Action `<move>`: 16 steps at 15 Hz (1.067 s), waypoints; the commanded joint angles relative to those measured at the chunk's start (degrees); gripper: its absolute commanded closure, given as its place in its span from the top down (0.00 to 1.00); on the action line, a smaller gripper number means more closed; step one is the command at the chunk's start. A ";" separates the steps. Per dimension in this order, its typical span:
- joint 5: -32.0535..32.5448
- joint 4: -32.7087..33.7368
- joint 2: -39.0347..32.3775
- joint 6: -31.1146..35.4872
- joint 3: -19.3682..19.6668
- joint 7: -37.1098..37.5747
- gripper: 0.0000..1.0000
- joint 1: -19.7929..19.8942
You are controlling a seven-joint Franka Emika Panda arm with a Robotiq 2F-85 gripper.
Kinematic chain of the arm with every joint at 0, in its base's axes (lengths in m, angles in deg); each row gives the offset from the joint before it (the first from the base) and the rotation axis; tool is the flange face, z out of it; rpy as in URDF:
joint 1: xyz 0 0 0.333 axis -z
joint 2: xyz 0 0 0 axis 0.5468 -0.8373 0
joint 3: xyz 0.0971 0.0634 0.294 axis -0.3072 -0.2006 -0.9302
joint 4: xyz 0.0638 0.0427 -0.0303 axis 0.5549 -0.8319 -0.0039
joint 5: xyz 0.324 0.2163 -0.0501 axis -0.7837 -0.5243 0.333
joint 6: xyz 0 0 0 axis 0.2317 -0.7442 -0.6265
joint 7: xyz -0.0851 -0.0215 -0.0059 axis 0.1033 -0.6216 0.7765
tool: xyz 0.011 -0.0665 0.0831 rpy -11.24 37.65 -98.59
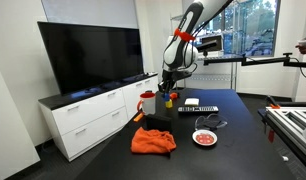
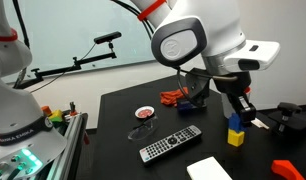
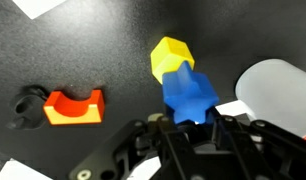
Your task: Put the blue block on the yellow block
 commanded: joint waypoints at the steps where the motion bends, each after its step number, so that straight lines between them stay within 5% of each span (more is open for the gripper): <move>1: 0.82 0.46 0.56 -0.02 0.20 0.70 0.08 -0.23; 16: 0.82 -0.36 1.50 -0.76 0.50 0.48 0.08 0.06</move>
